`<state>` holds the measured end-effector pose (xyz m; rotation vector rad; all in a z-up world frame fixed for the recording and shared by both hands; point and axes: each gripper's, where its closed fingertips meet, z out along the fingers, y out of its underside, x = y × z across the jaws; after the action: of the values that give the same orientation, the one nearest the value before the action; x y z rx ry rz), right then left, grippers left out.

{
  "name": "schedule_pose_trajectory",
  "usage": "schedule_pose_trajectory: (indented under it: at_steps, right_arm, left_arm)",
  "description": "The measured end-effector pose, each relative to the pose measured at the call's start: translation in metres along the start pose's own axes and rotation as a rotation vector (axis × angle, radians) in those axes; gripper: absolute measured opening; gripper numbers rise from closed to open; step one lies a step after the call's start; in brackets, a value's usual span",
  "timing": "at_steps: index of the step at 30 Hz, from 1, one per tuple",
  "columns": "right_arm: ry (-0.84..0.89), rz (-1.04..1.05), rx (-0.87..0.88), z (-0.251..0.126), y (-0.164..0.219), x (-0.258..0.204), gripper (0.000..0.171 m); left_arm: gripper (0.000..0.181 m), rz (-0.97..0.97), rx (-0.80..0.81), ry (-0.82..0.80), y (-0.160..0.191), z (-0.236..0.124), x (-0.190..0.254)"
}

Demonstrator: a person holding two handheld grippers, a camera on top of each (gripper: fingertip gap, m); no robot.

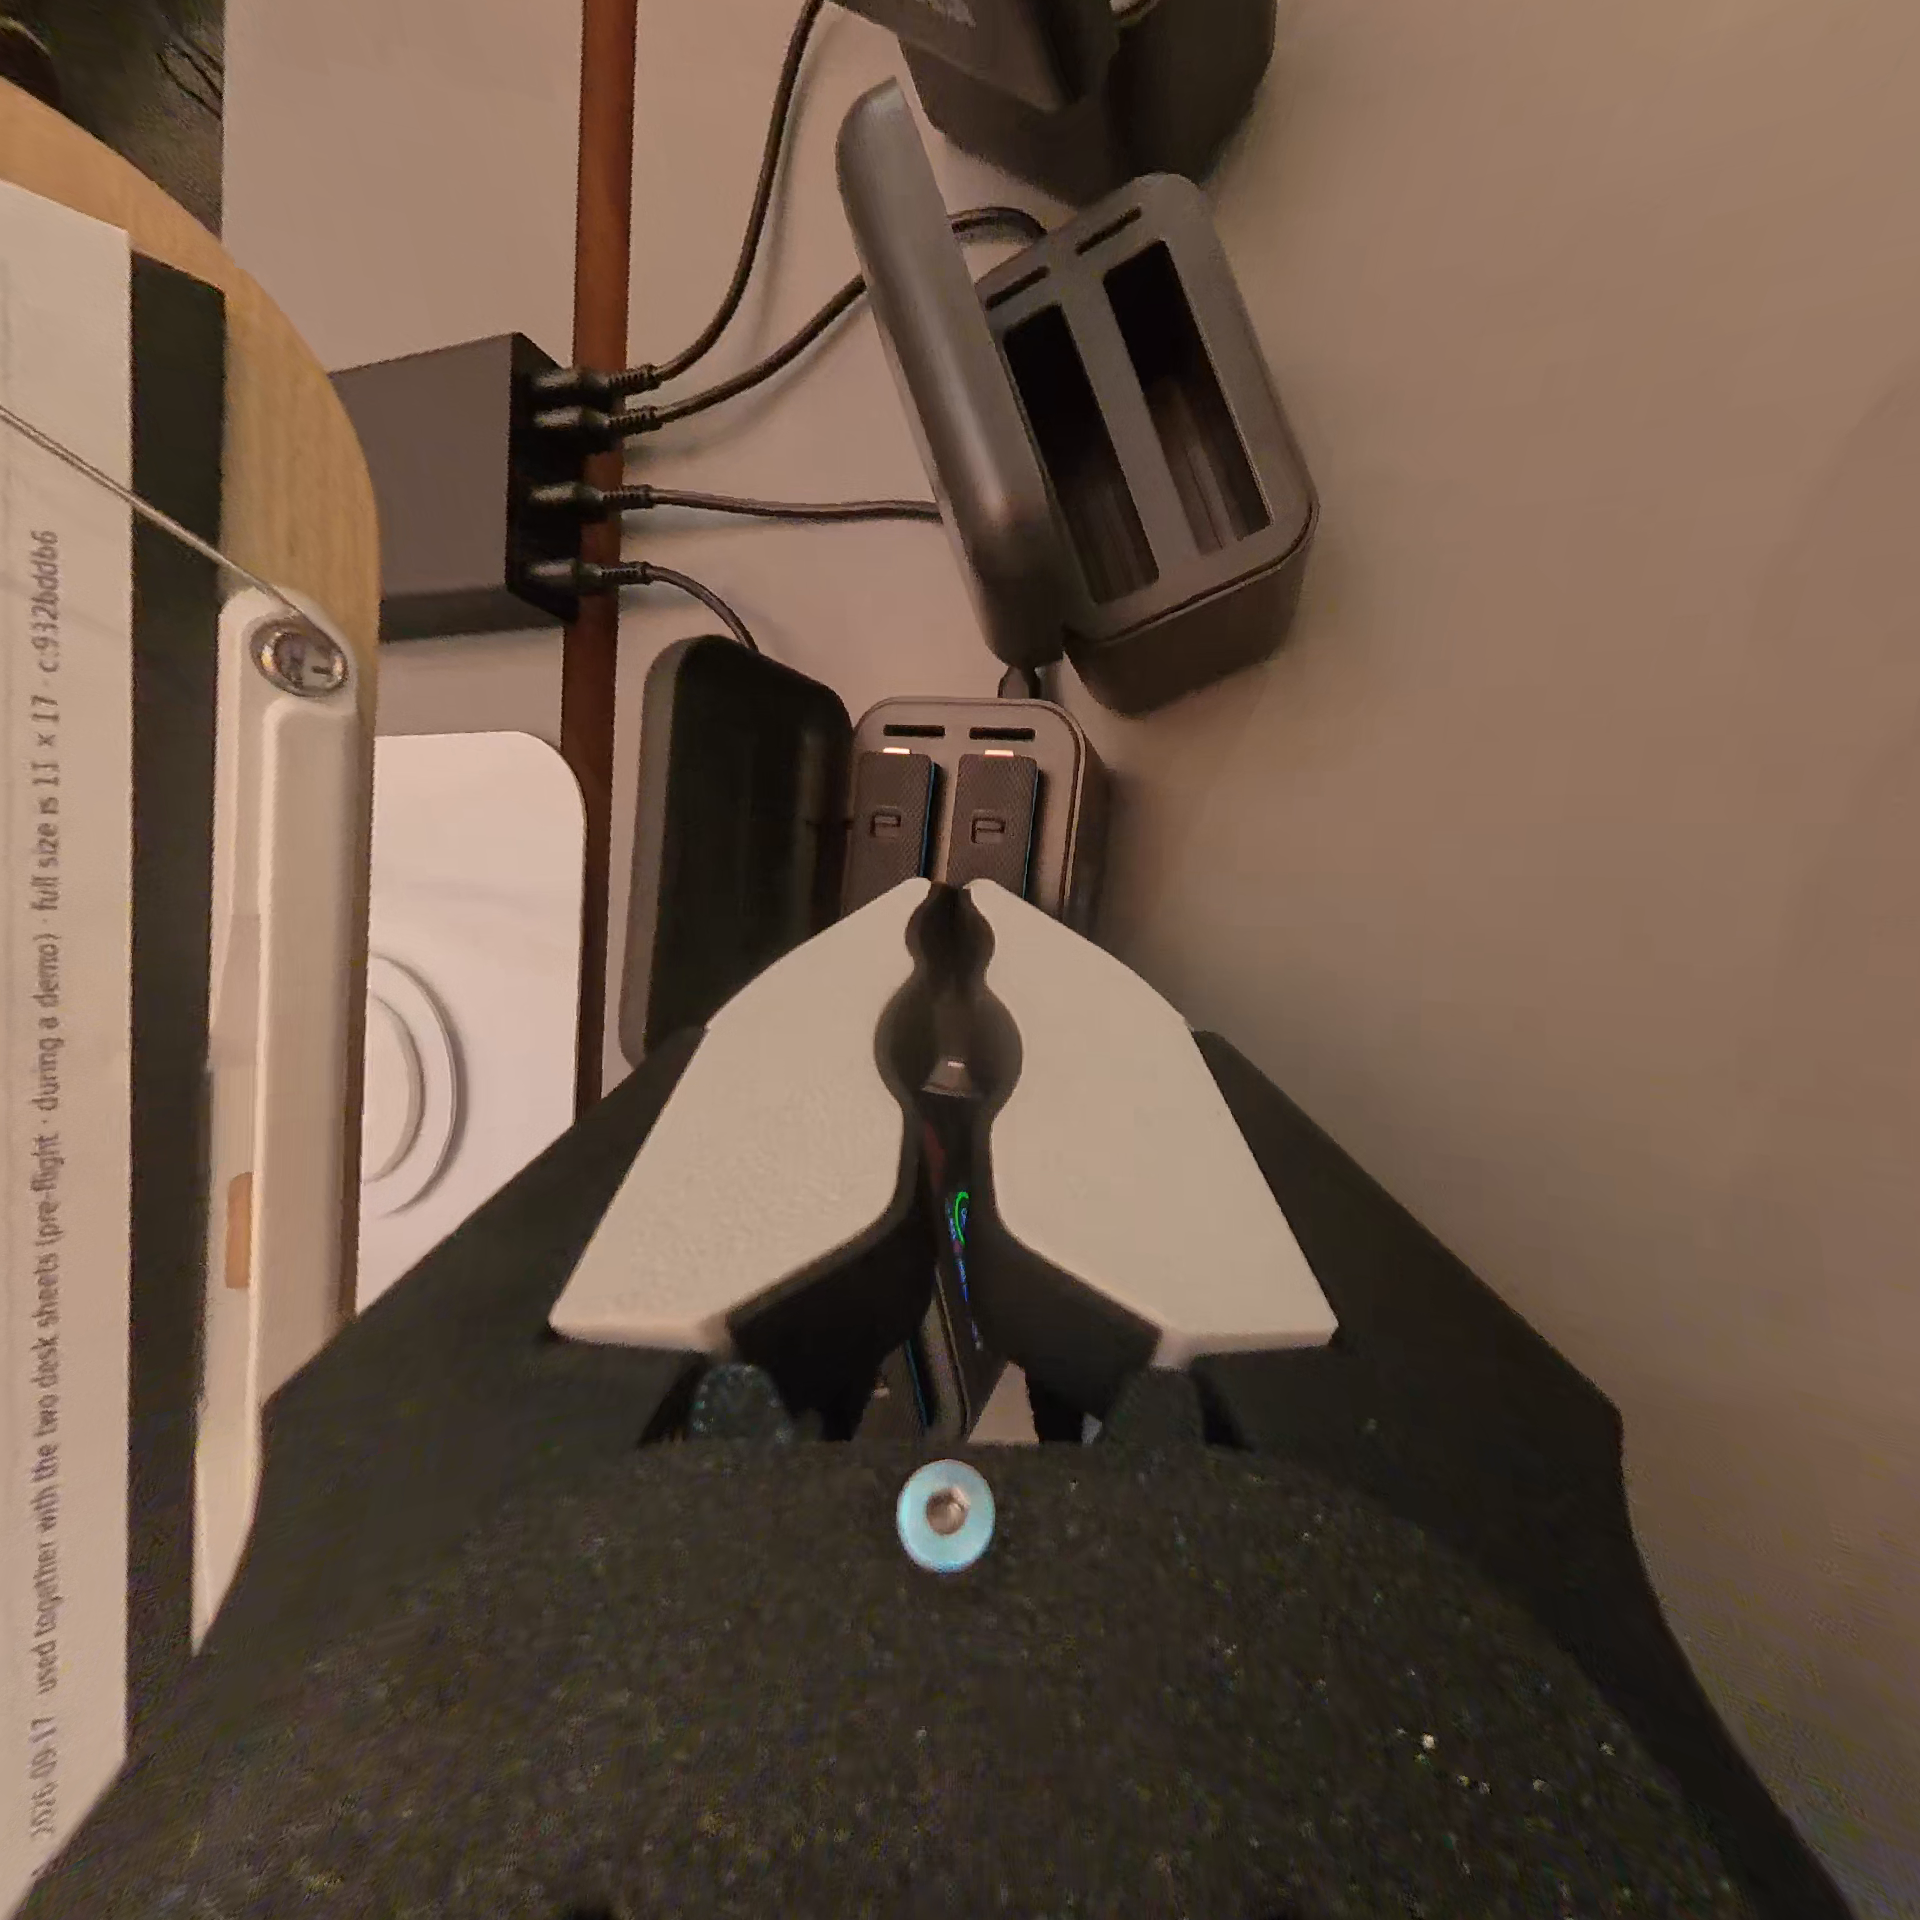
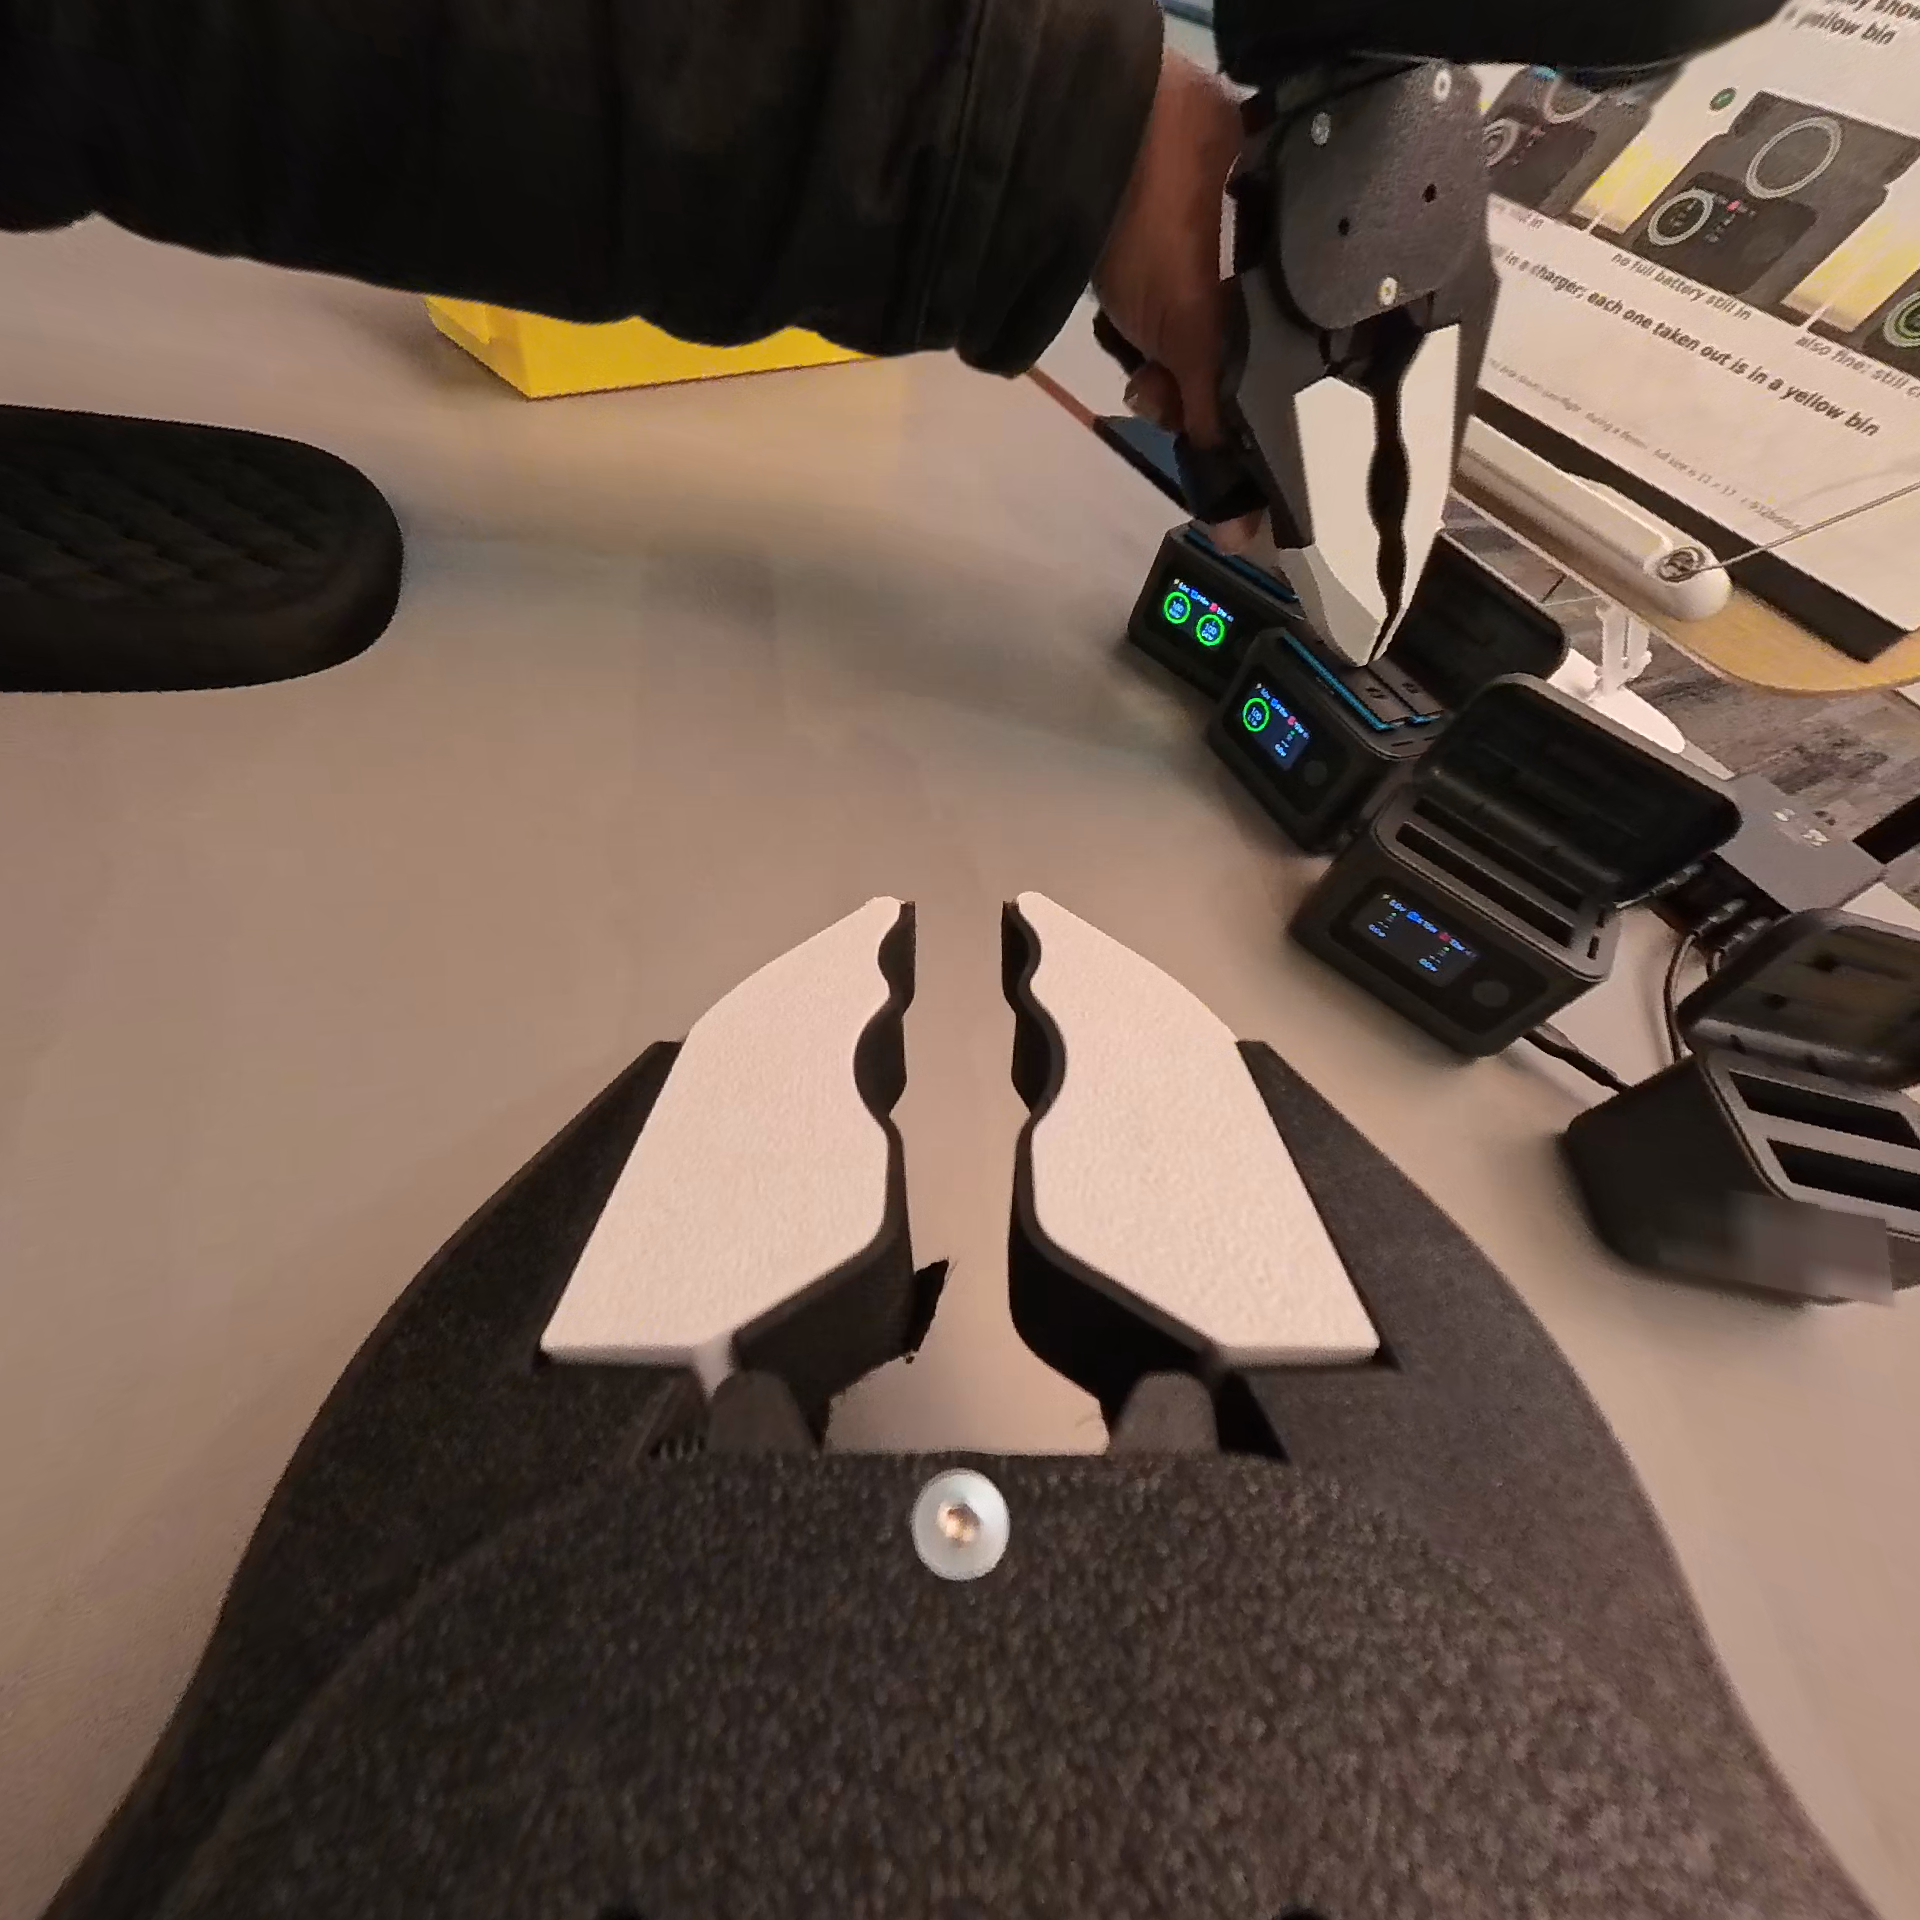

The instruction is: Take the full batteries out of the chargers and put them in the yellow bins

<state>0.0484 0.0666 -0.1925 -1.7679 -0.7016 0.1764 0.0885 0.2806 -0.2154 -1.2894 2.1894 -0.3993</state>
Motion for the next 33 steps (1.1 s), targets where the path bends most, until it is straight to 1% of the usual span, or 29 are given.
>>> schedule_pose_trajectory:
  at_steps: [5, 11, 17, 18, 20, 22, 24, 26, 28, 30, 33]
  right_arm:
    - [0.0, 0.002, -0.001, 0.001, 0.0, 0.0, 0.015]
    - [0.005, 0.0, 0.001, 0.0, 0.0, 0.001, 0.015]
    - [0.018, 0.001, -0.005, -0.001, 0.002, 0.004, 0.015]
    - [0.023, 0.004, 0.001, -0.002, 0.001, 0.005, 0.015]
    - [0.032, 0.01, 0.012, -0.003, -0.001, 0.008, 0.015]
    - [0.042, 0.012, 0.013, -0.004, -0.001, 0.009, 0.015]
    - [0.055, 0.01, 0.007, -0.004, 0.0, 0.012, 0.012]
    - [0.066, 0.014, 0.002, -0.004, 0.0, 0.014, 0.01]
    - [0.086, 0.019, -0.001, -0.005, 0.001, 0.017, 0.007]
    - [0.119, 0.026, 0.001, -0.006, 0.001, 0.023, 0.002]
    - [0.195, 0.052, -0.007, -0.01, 0.003, 0.037, 0.0]
  left_arm:
    - [0.002, 0.026, -0.02, -0.008, 0.0, 0.0, 0.0]
    - [0.002, -0.007, 0.019, -0.01, 0.0, 0.0, 0.0]
    - [0.0, 0.027, -0.047, -0.044, -0.001, -0.003, 0.002]
    - [0.0, 0.029, -0.031, -0.066, -0.004, -0.008, 0.002]
    - [0.0, 0.009, 0.048, -0.12, -0.017, -0.031, -0.001]
    - [0.0, -0.015, 0.117, -0.198, -0.027, -0.07, -0.006]
    - [0.0, -0.011, 0.115, -0.325, -0.021, -0.116, -0.012]
    - [0.0, -0.03, 0.102, -0.411, -0.006, -0.162, -0.011]
    - [0.0, -0.062, 0.047, -0.506, 0.023, -0.206, -0.011]
    - [0.0, -0.079, -0.048, -0.575, 0.063, -0.244, -0.007]
    - [0.0, -0.137, -0.17, -0.621, 0.125, -0.289, 0.007]
